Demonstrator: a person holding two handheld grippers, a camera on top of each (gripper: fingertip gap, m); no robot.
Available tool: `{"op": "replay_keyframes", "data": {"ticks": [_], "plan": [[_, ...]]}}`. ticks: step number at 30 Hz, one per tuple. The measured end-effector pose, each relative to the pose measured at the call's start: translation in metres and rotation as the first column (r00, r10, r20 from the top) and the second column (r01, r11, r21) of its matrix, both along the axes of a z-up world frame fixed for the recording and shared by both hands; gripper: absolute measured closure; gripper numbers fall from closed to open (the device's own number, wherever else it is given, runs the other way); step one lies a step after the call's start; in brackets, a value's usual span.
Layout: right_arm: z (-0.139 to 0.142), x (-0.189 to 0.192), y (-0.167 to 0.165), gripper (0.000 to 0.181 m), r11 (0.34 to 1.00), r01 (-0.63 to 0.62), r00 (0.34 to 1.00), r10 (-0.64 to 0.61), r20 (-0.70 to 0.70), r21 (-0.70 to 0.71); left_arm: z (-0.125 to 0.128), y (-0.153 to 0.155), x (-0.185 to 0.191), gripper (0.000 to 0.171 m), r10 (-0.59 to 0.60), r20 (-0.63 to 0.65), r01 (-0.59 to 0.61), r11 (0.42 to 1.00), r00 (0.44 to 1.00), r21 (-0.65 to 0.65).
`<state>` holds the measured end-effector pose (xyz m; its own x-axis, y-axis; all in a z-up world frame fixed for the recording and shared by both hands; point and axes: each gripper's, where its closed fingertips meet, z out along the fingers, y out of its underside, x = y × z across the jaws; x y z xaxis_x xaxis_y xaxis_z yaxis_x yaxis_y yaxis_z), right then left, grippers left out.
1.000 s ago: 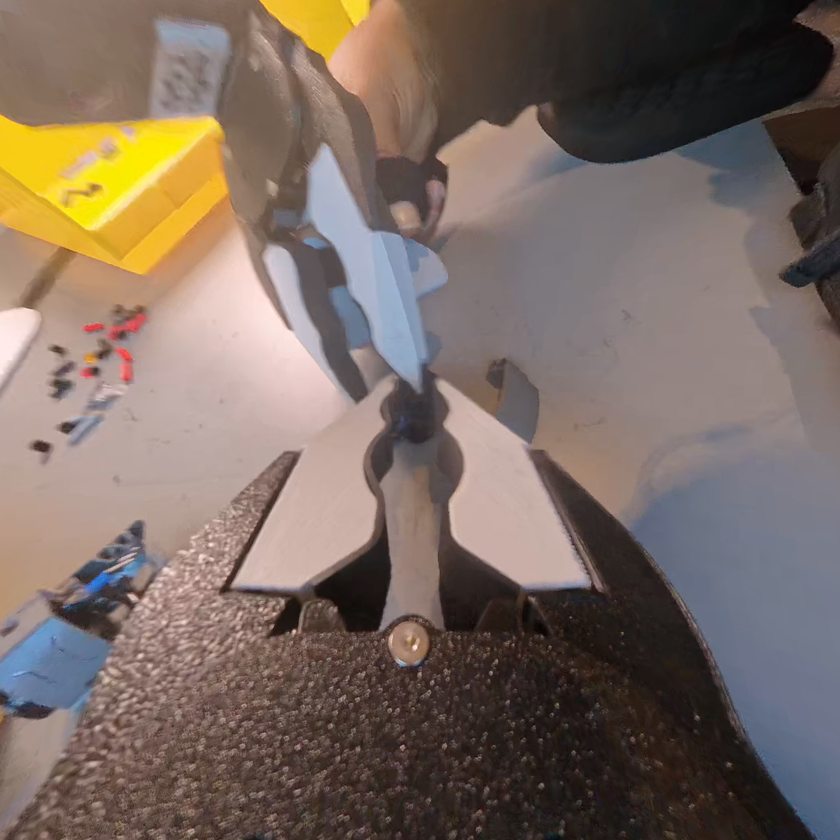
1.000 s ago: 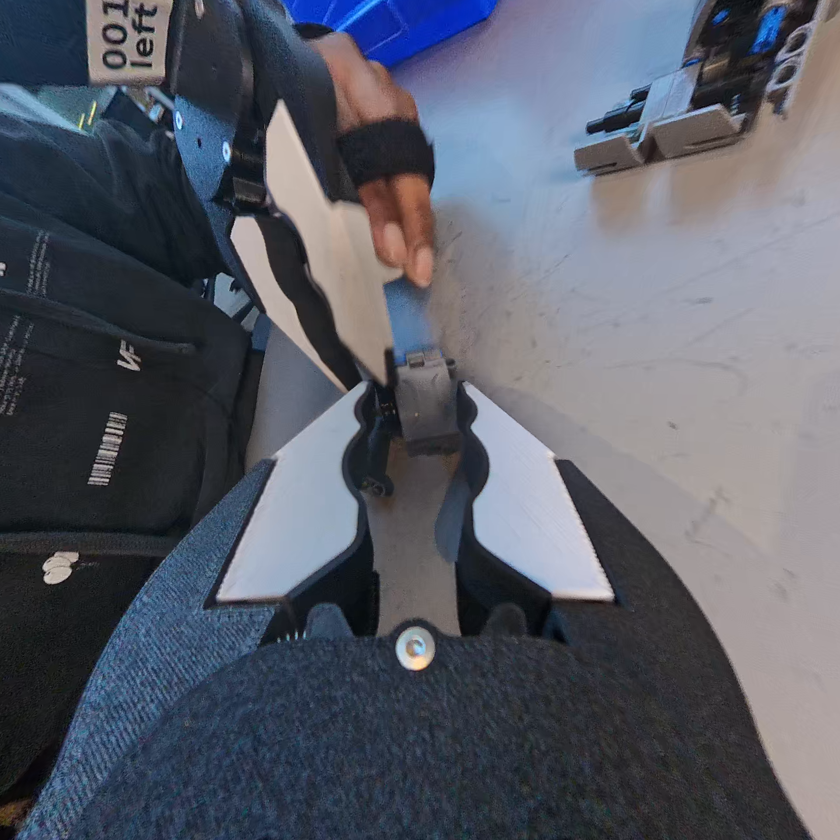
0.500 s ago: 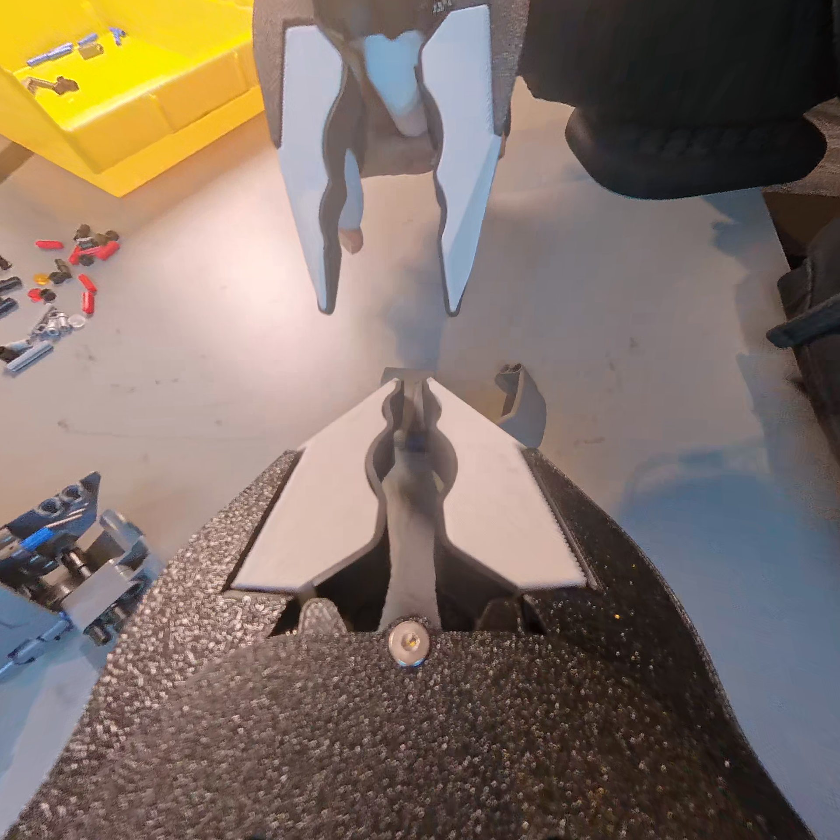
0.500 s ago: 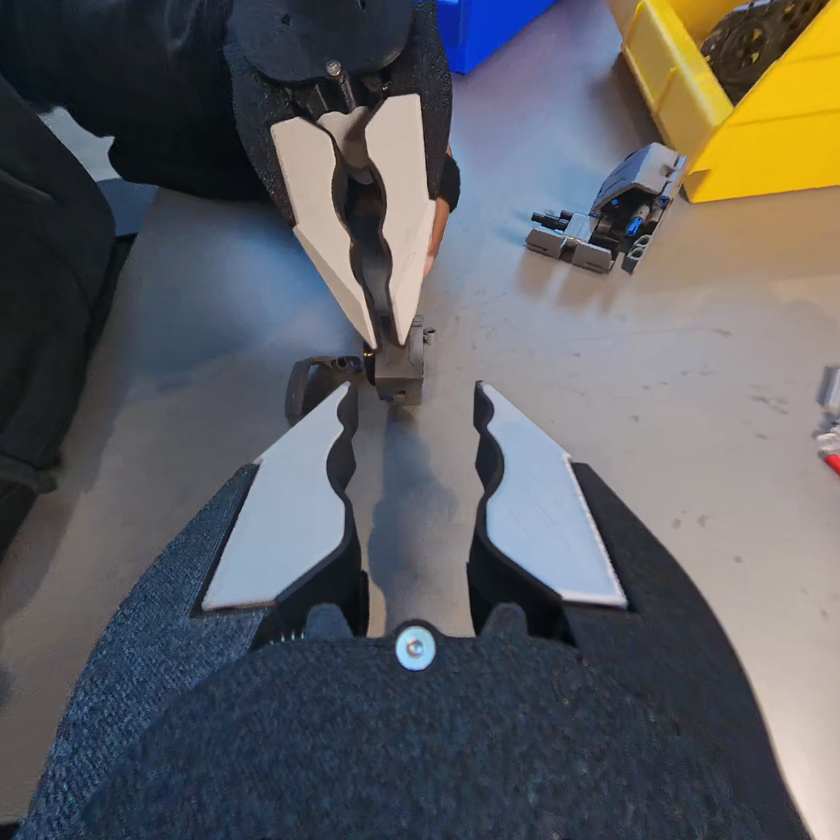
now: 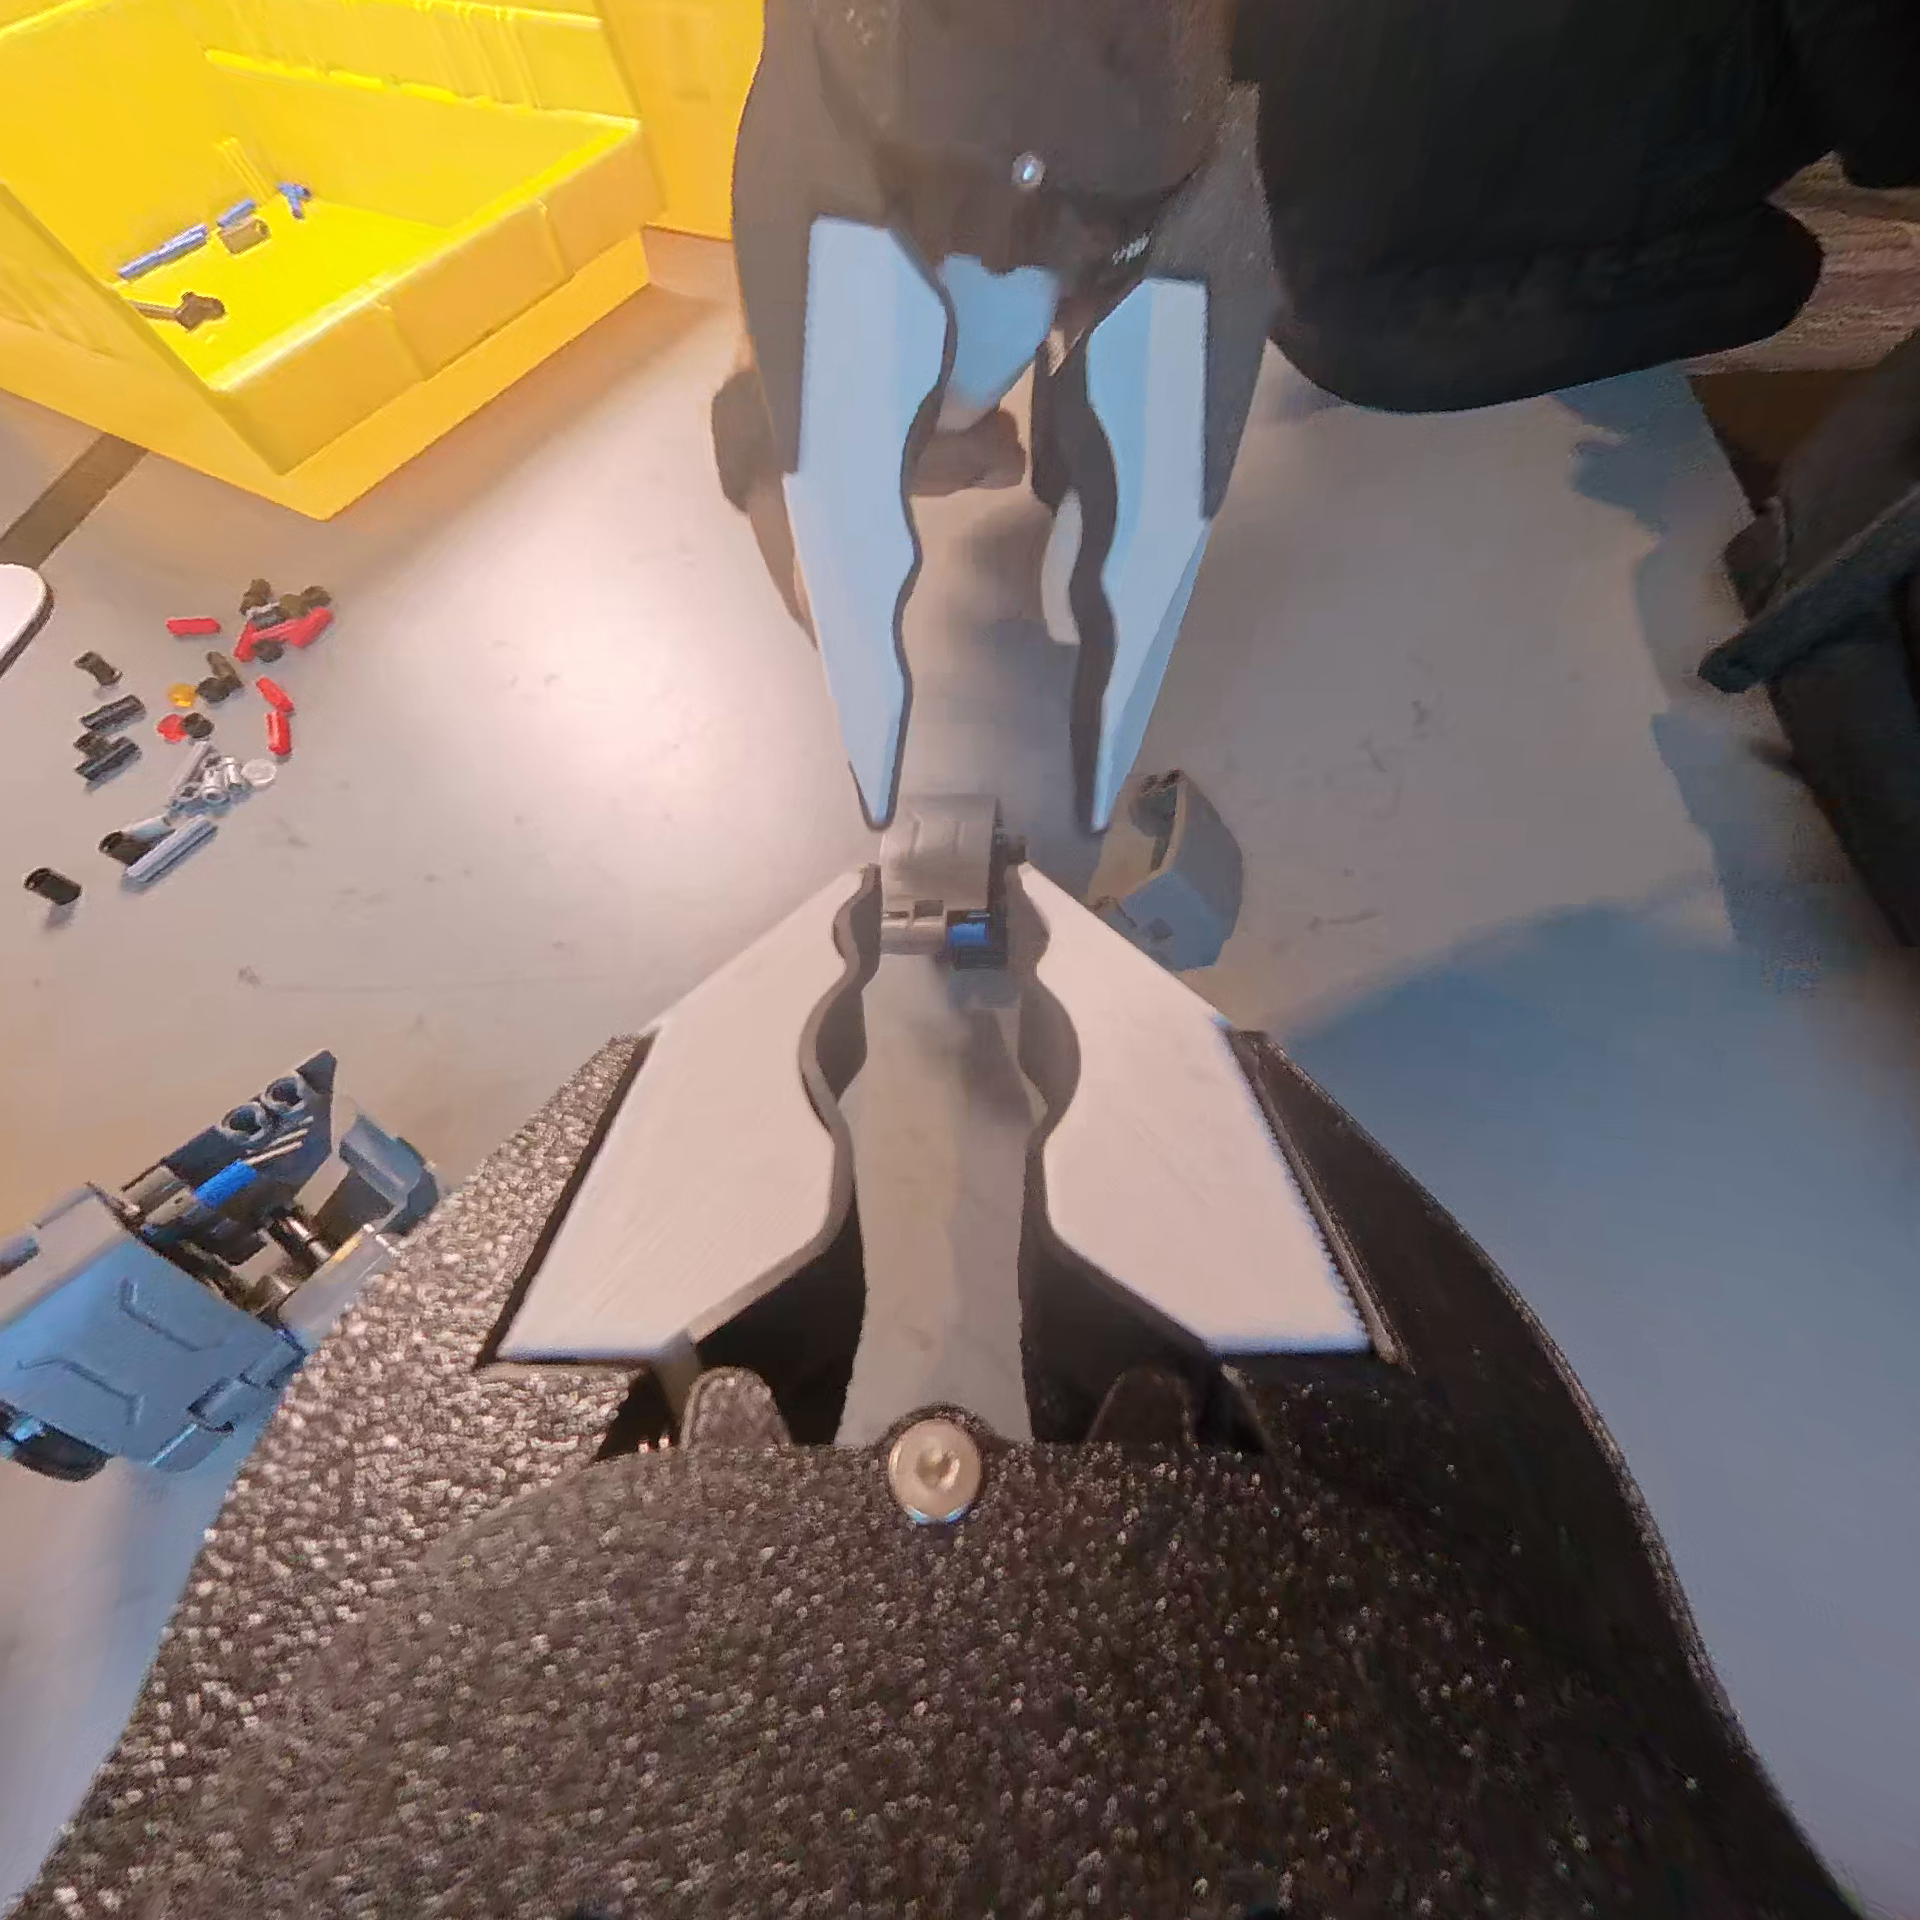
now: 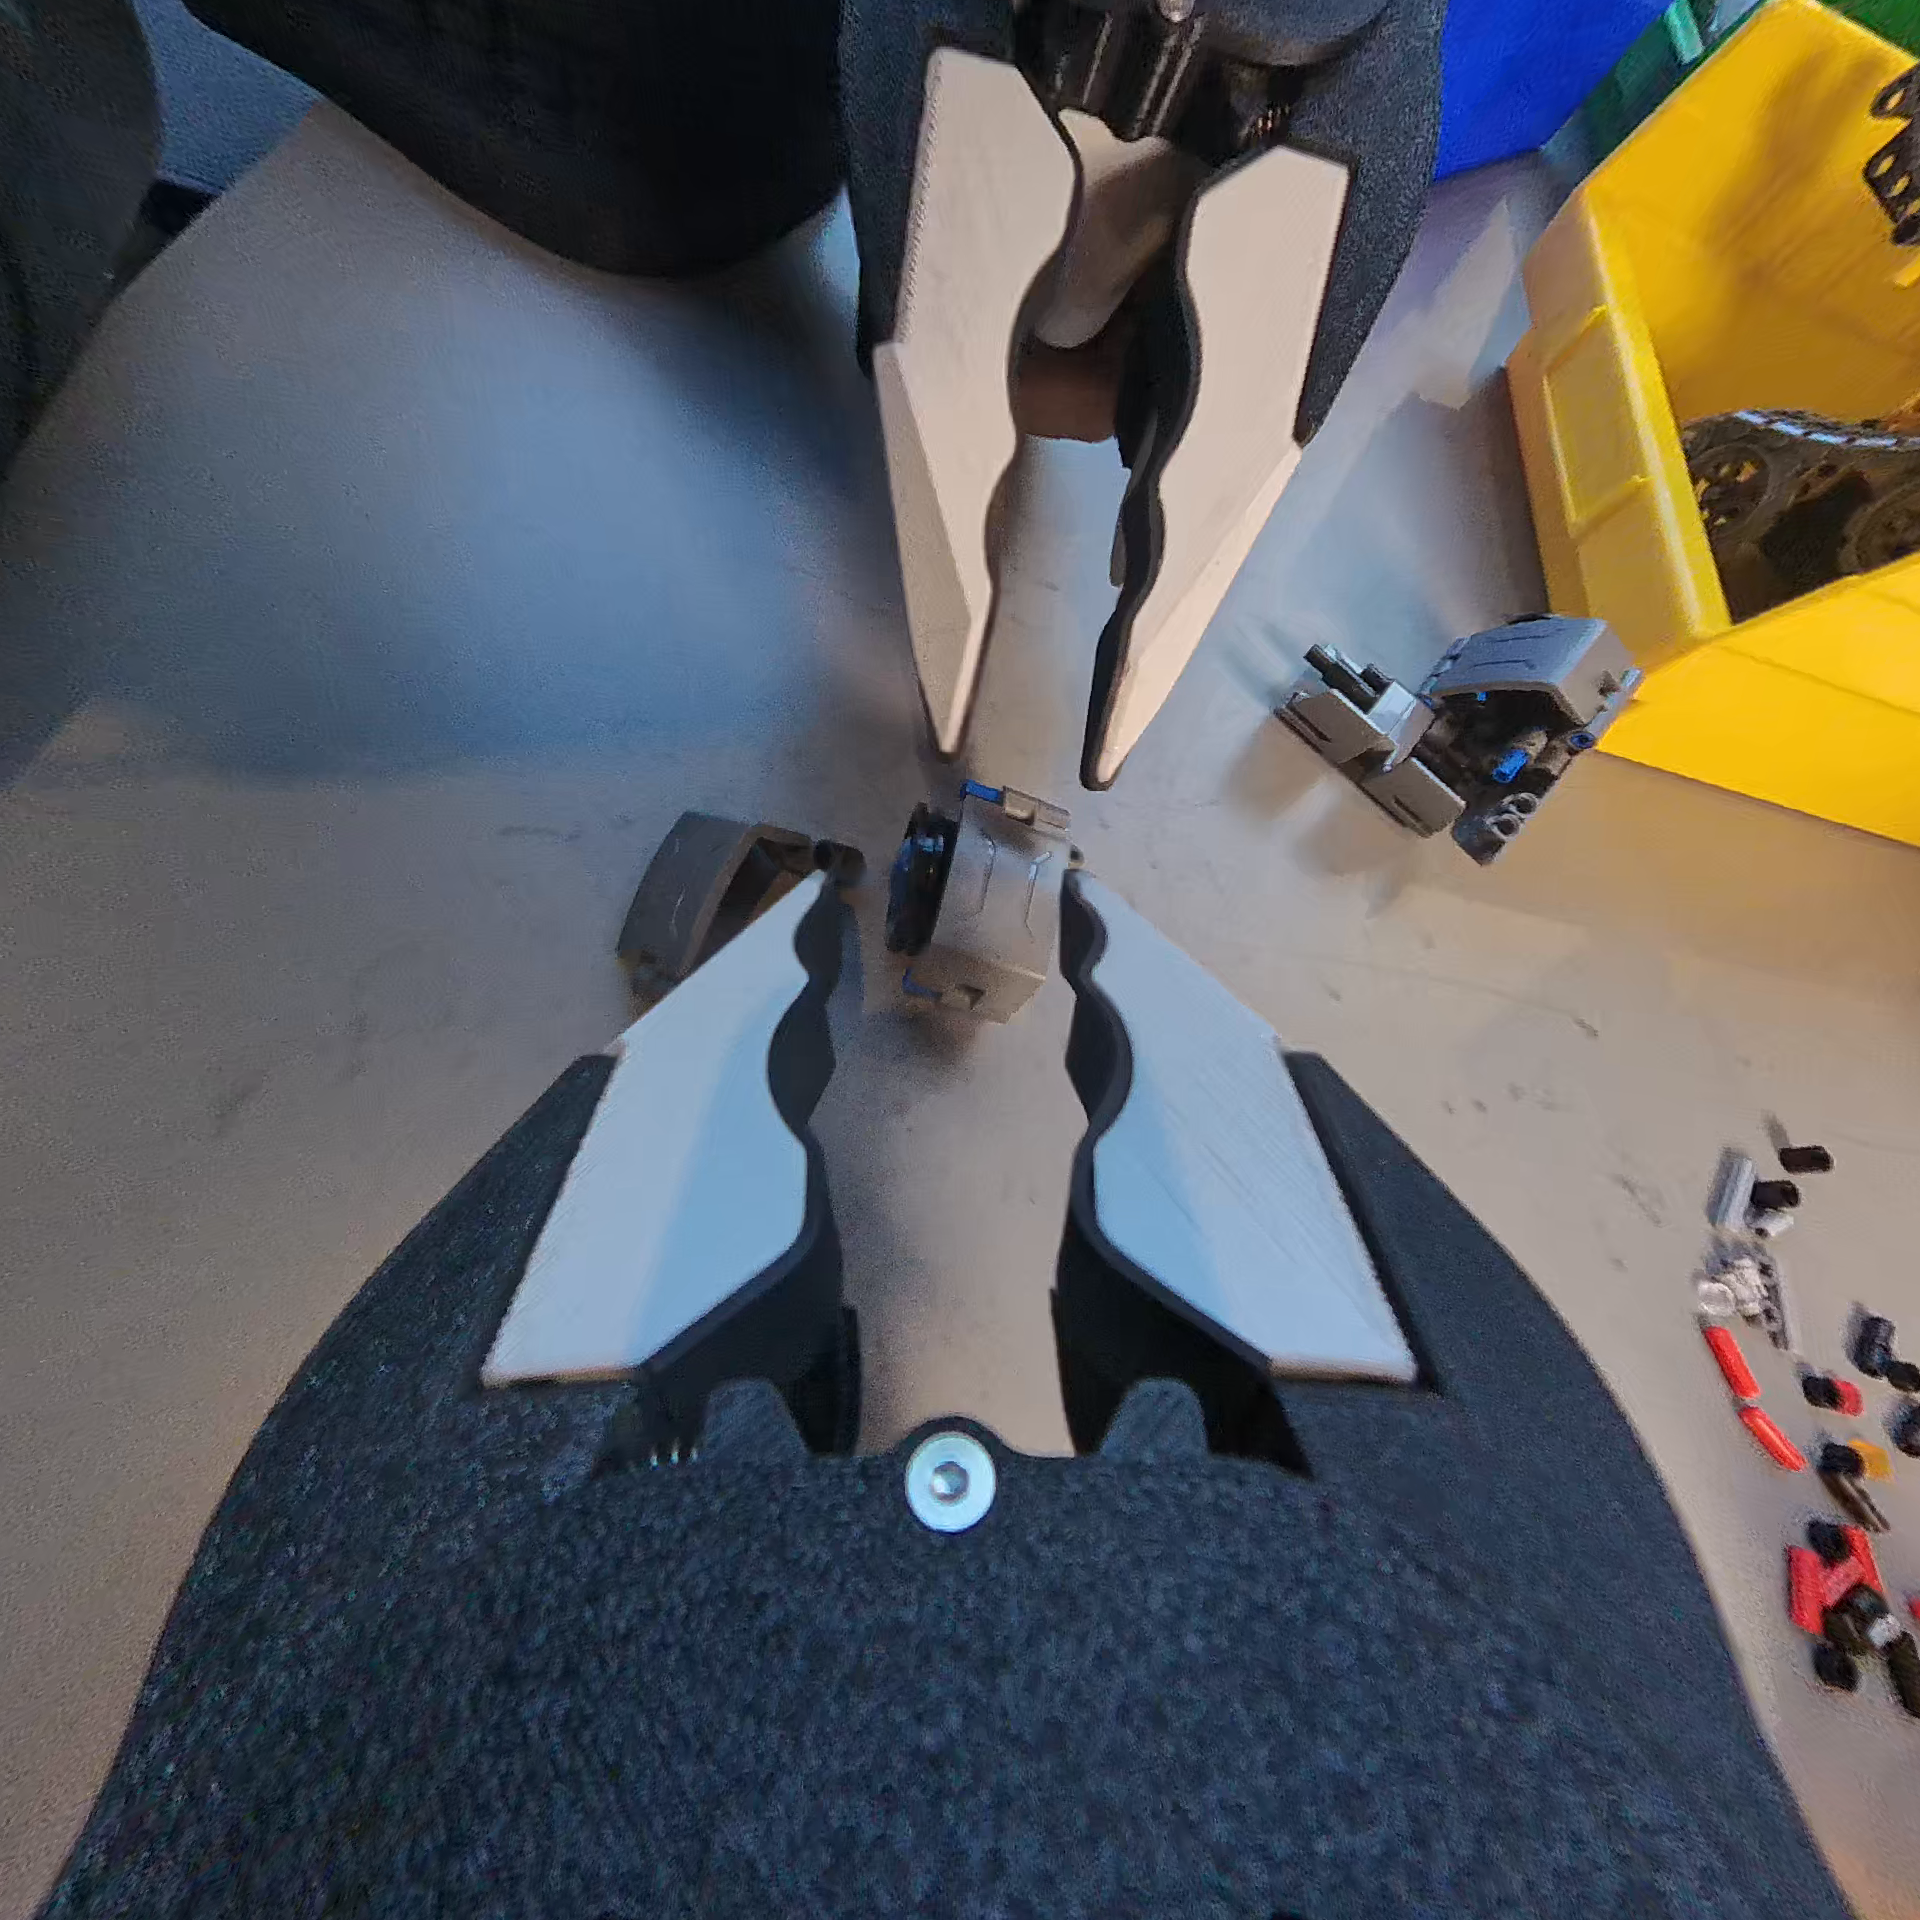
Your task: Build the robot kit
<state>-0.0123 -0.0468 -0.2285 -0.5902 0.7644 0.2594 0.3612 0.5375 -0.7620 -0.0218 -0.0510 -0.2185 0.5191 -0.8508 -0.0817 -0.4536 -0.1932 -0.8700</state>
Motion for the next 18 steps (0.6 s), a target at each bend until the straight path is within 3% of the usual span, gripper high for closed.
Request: {"op": "replay_keyframes", "data": {"ticks": [2,4,7,10,14,18], "plan": [[-0.006,-0.010,0.006,0.152,0.998,0.066,0.998,-0.066,0.020,-0.014,-0.006,-0.003,0.001,0.145,-0.025,-0.035,0.025,1.000,0.999,-0.003],[-0.005,-0.010,0.007,0.157,0.972,0.133,0.983,-0.105,0.148,-0.192,-0.011,-0.005,0.003,0.141,-0.043,-0.062,0.042,0.999,0.997,-0.008],[-0.002,-0.003,0.009,0.164,0.812,0.289,0.913,-0.076,0.400,-0.506,-0.014,-0.002,0.008,0.137,-0.039,-0.093,0.041,0.999,0.995,0.019],[-0.006,-0.002,0.012,0.167,0.665,0.364,0.878,-0.012,0.478,-0.652,-0.020,0.007,0.011,0.136,-0.010,-0.122,0.011,1.000,0.993,0.002],[0.008,-0.001,0.025,0.157,0.731,0.305,0.930,-0.089,0.358,-0.611,-0.021,0.010,0.012,0.137,0.013,-0.091,-0.017,0.999,0.996,-0.049],[0.011,0.008,0.024,0.145,0.868,0.234,0.954,-0.119,0.274,-0.438,-0.021,0.010,0.011,0.137,0.038,-0.091,-0.044,0.997,0.995,-0.063]]}}
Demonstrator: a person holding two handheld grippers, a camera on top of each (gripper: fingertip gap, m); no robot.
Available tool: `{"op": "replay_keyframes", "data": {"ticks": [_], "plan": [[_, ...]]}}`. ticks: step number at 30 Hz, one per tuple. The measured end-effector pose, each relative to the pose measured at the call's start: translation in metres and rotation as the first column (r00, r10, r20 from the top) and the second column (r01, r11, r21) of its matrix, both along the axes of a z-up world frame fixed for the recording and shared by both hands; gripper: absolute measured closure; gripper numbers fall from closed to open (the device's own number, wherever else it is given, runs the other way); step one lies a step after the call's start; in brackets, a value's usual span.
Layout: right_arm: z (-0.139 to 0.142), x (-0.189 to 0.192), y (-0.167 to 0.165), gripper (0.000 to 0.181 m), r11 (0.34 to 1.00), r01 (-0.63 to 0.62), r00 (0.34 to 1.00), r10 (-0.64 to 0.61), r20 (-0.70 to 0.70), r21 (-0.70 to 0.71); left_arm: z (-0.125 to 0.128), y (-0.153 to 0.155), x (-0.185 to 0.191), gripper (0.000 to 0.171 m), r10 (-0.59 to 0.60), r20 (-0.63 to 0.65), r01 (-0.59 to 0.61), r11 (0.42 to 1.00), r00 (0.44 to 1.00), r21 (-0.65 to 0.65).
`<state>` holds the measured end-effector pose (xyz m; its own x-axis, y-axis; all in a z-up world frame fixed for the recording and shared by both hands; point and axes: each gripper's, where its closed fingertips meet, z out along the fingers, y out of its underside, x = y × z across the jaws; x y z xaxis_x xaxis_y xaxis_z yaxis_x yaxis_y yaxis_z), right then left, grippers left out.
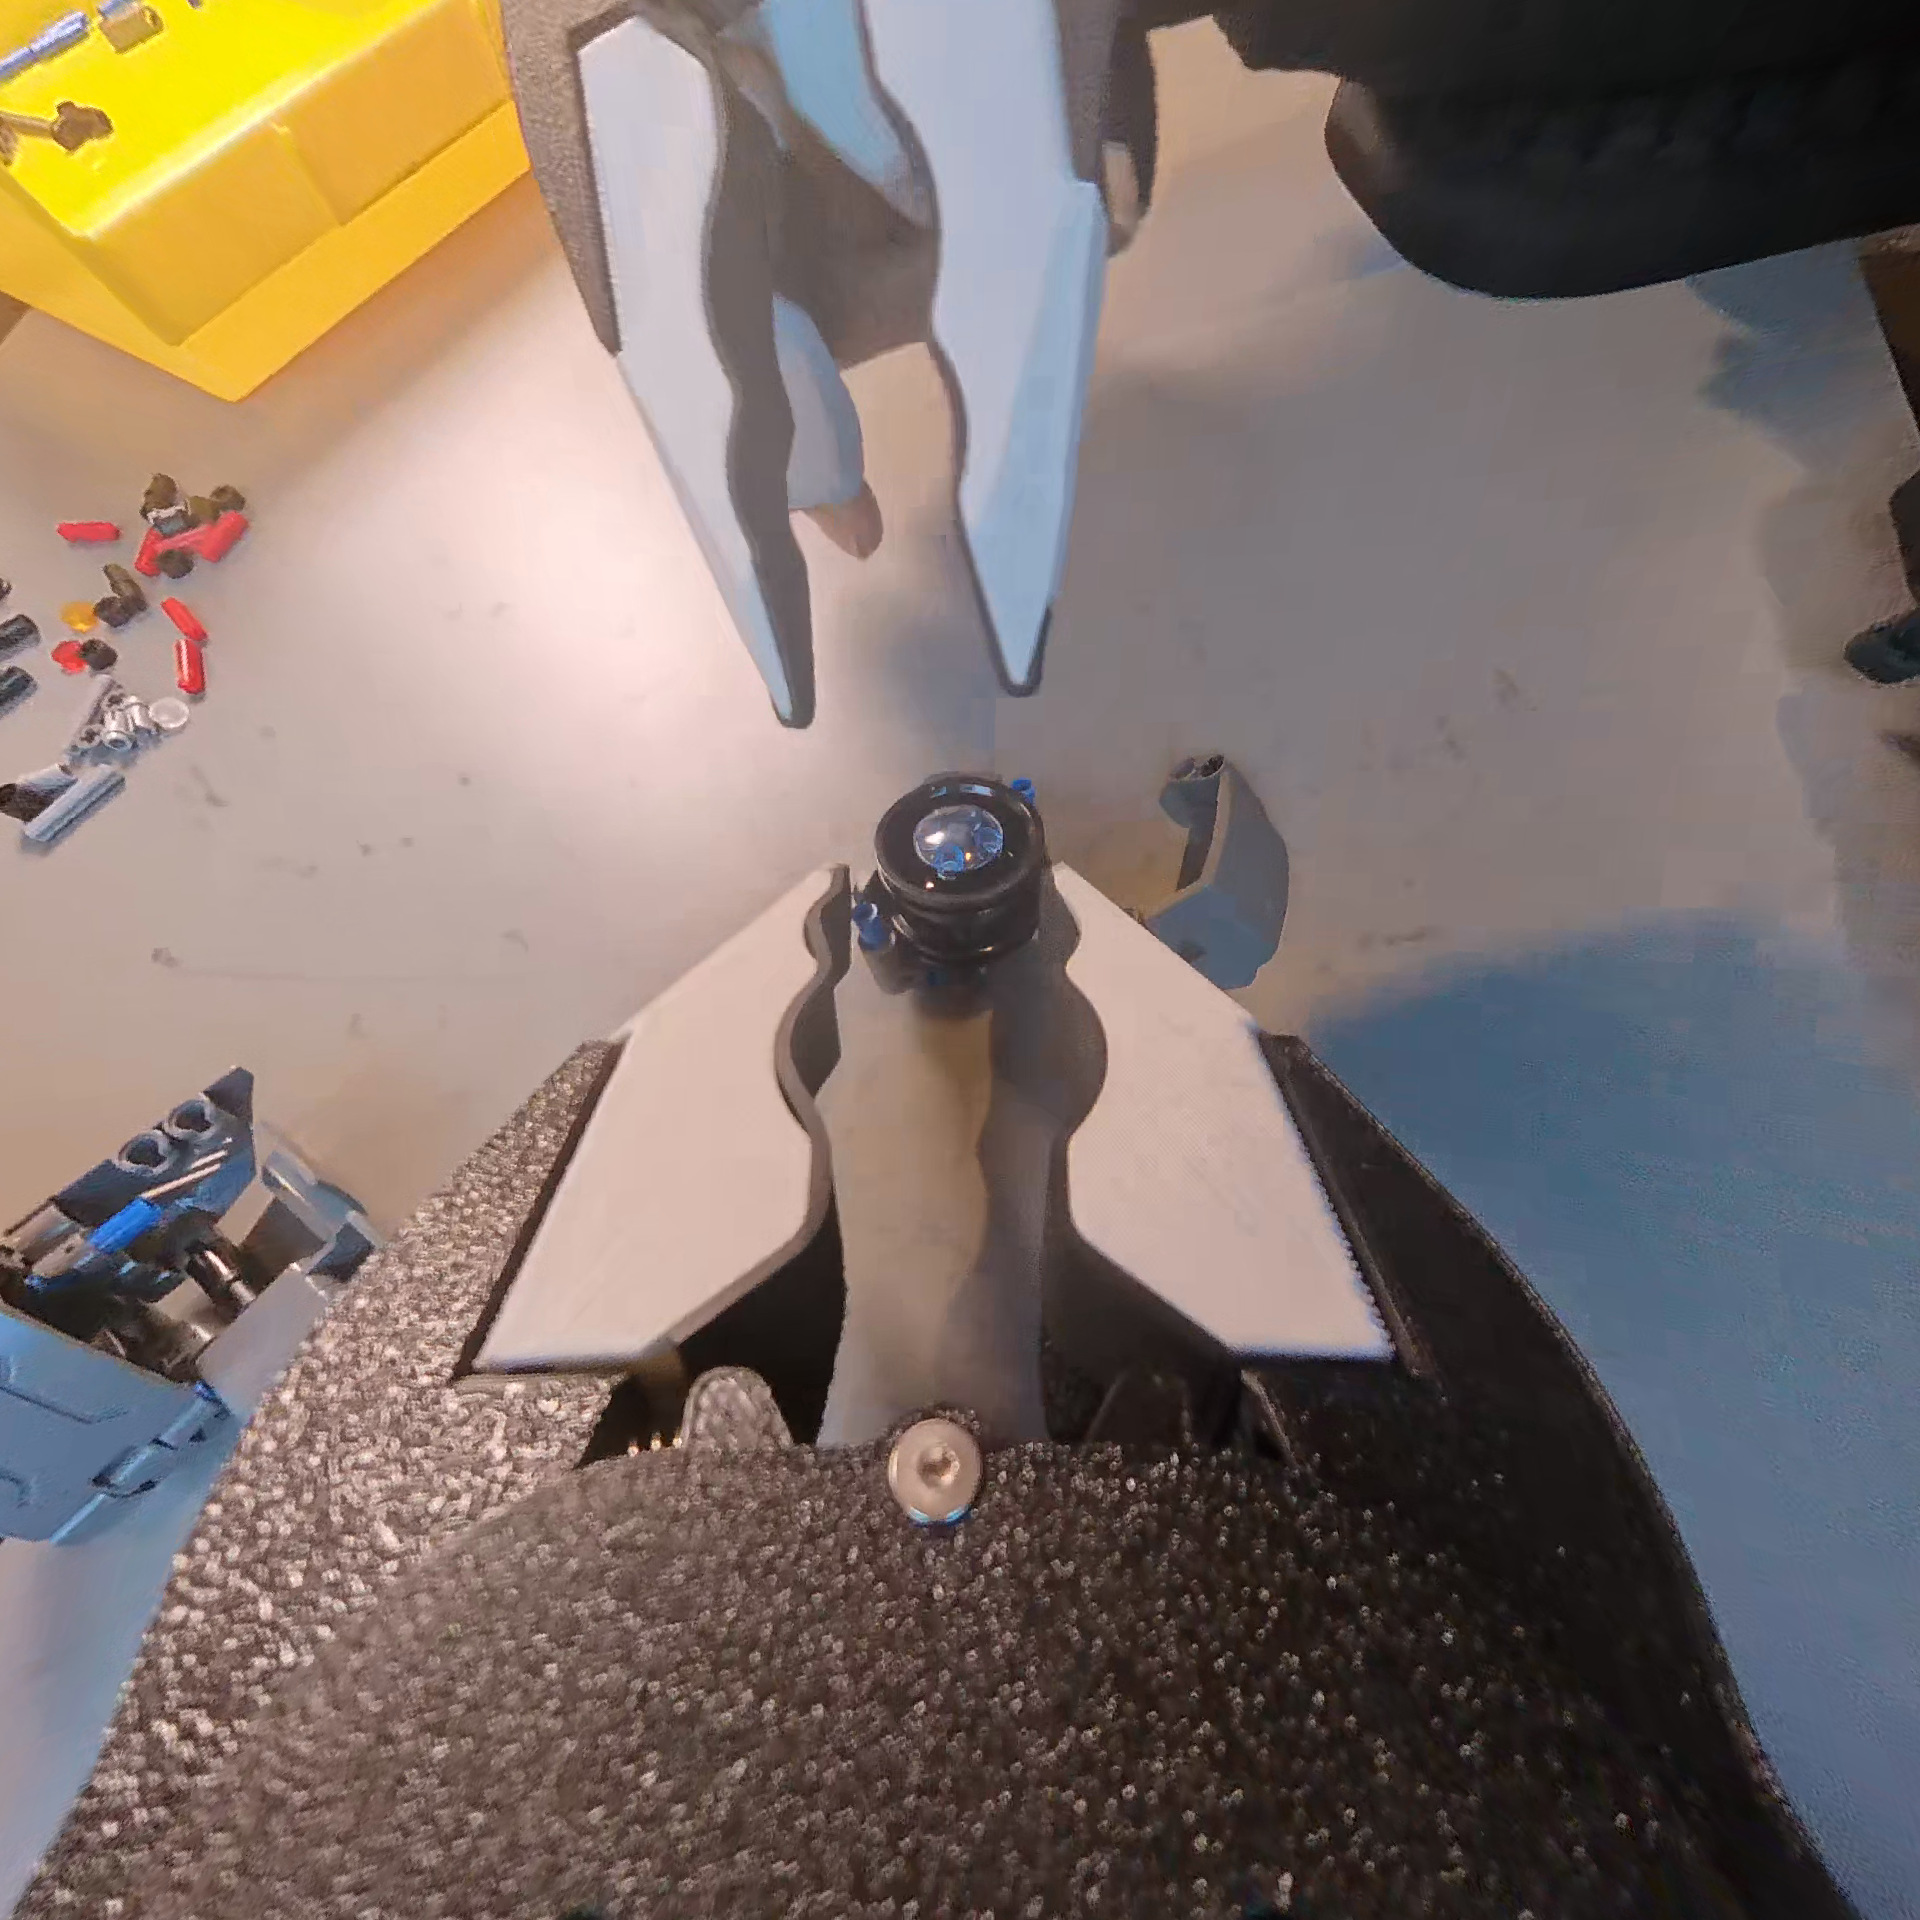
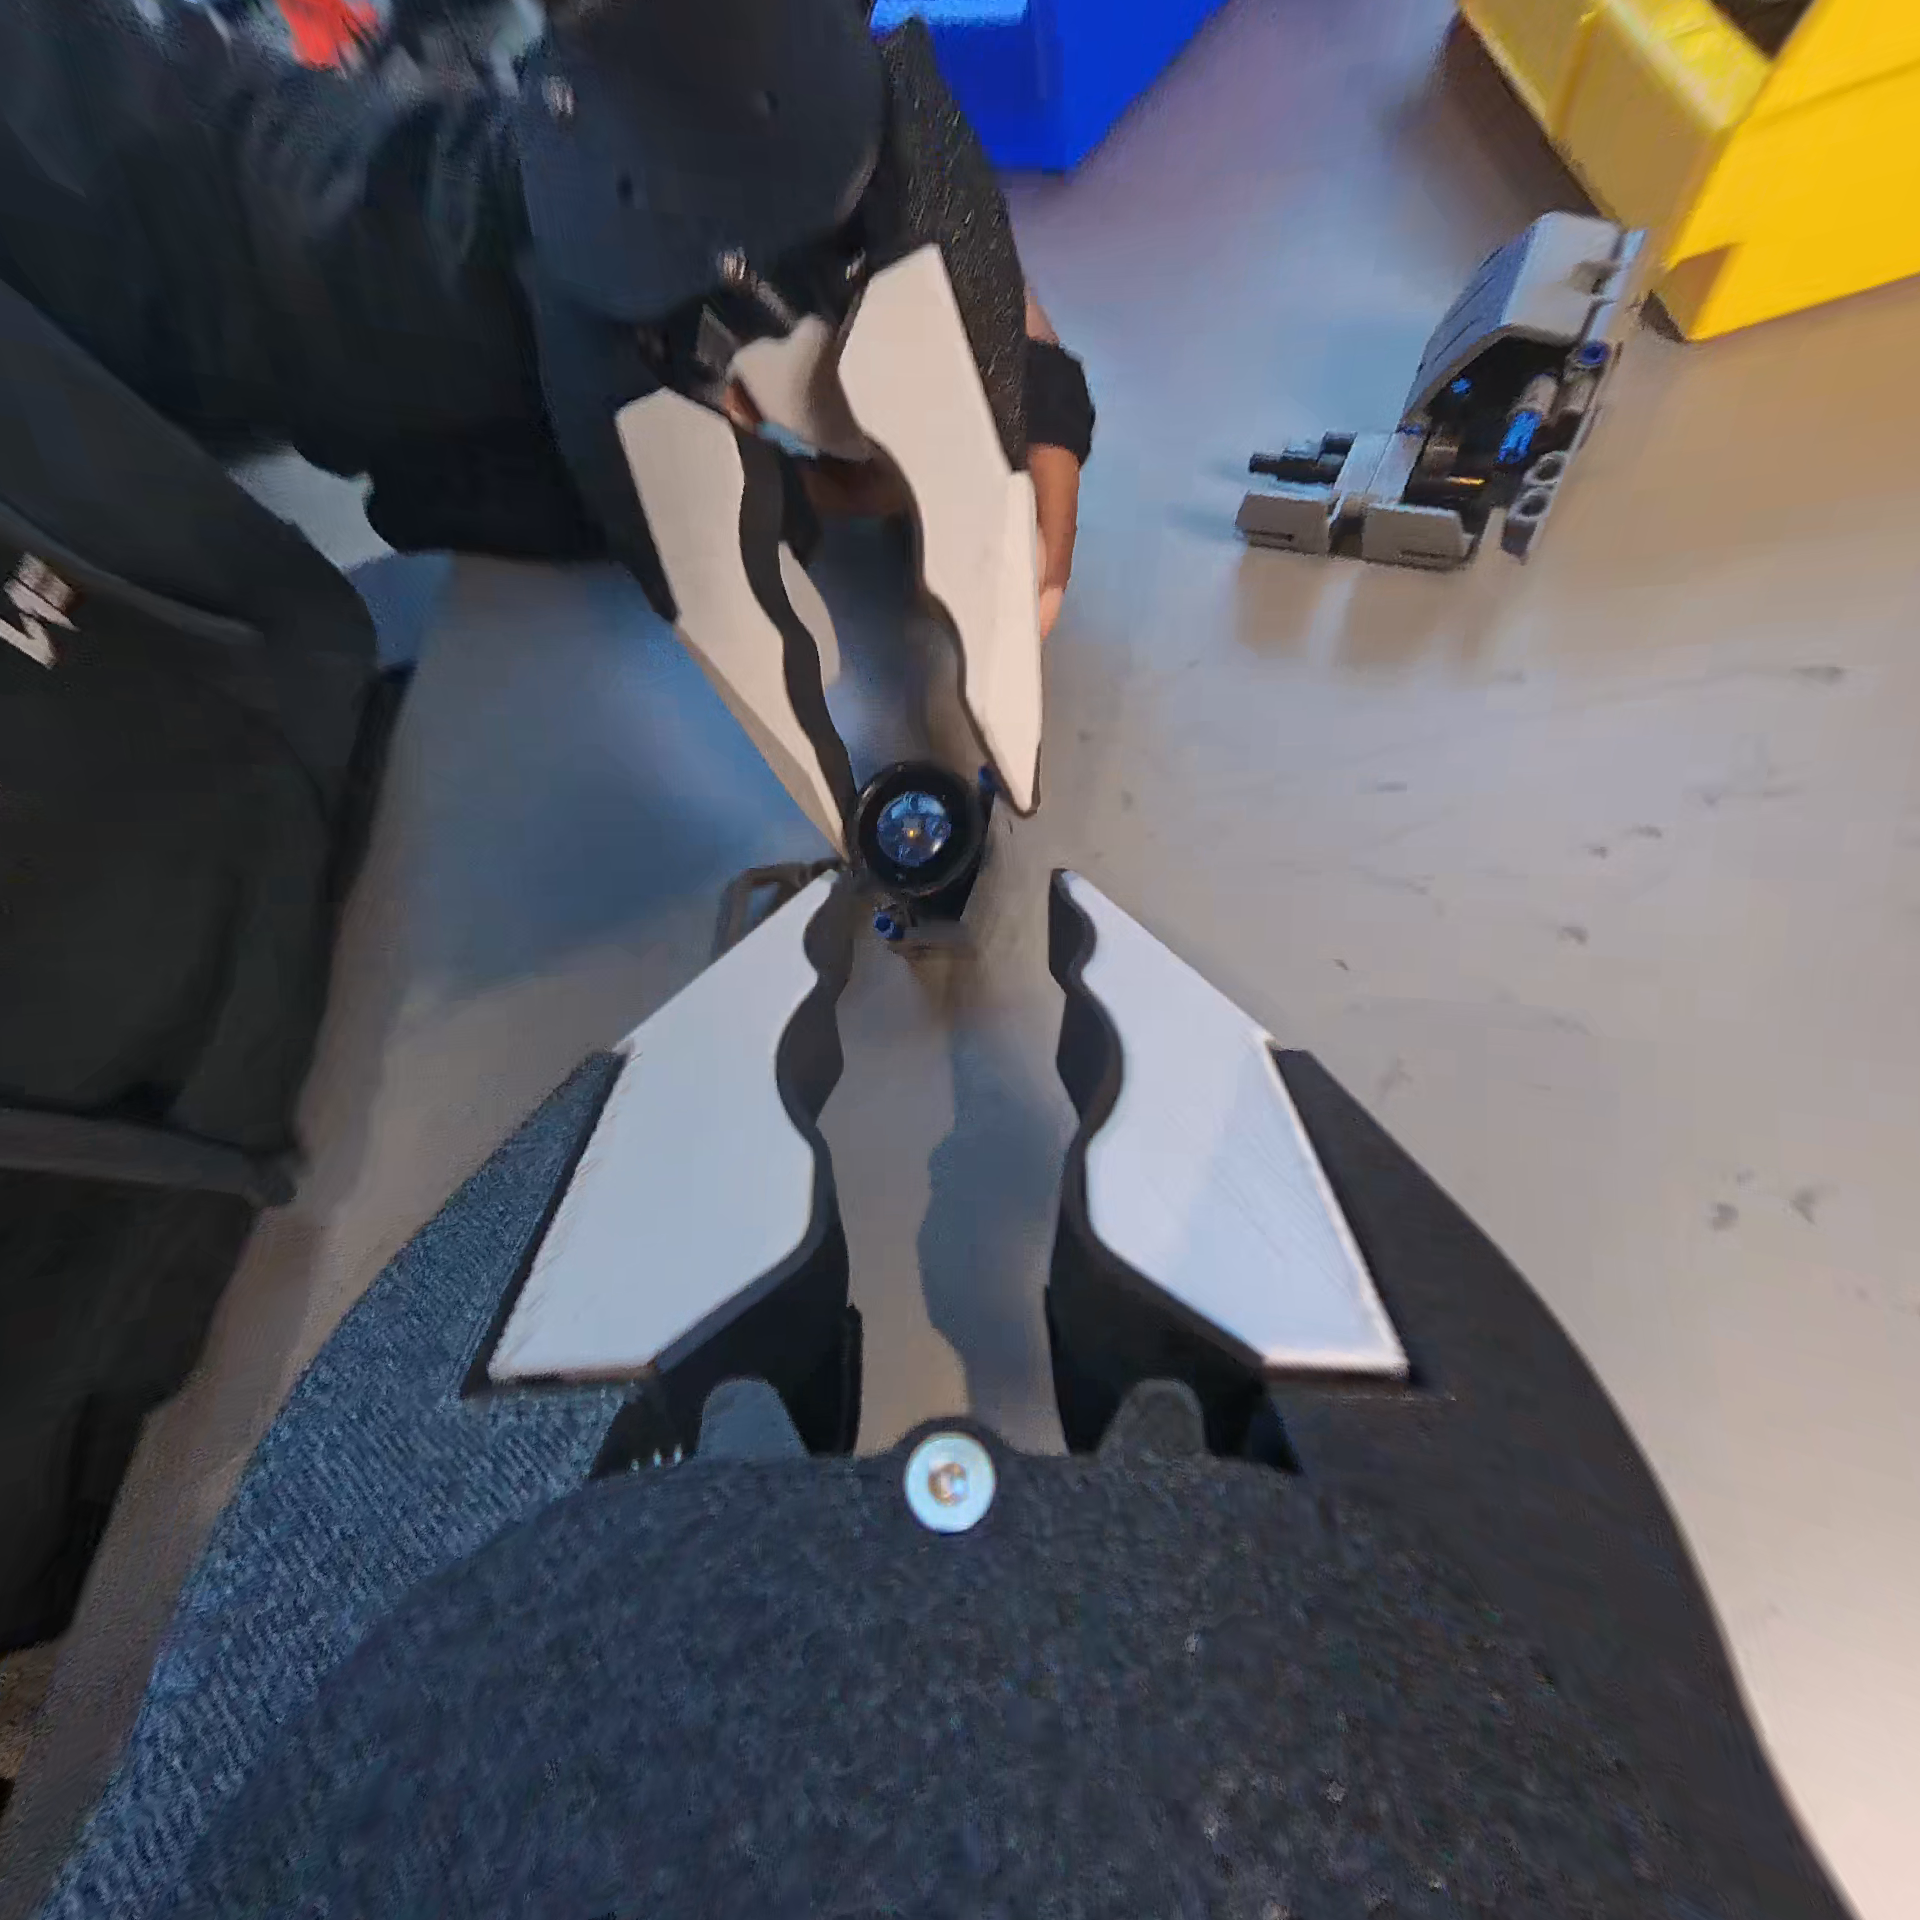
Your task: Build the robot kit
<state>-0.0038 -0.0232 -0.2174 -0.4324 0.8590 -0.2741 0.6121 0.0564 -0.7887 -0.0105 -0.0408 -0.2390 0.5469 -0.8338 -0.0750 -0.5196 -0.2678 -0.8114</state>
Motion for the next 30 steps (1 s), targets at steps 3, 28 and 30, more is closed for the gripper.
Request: {"op": "replay_keyframes", "data": {"ticks": [3,28,30], "plan": [[-0.015,0.002,-0.013,0.137,0.989,-0.035,0.999,0.029,0.043,0.141,0.000,-0.004,0.000,0.137,-0.001,-0.009,0.001,1.000,1.000,0.001],[-0.003,0.041,-0.022,0.142,0.942,-0.185,0.981,0.162,0.105,0.280,0.006,-0.012,0.012,0.143,-0.079,0.096,0.089,0.991,0.992,-0.099],[-0.001,0.047,-0.042,0.149,0.944,-0.204,0.979,0.190,0.079,0.260,0.009,-0.012,0.009,0.143,-0.073,0.107,0.084,0.992,0.992,-0.098]]}}
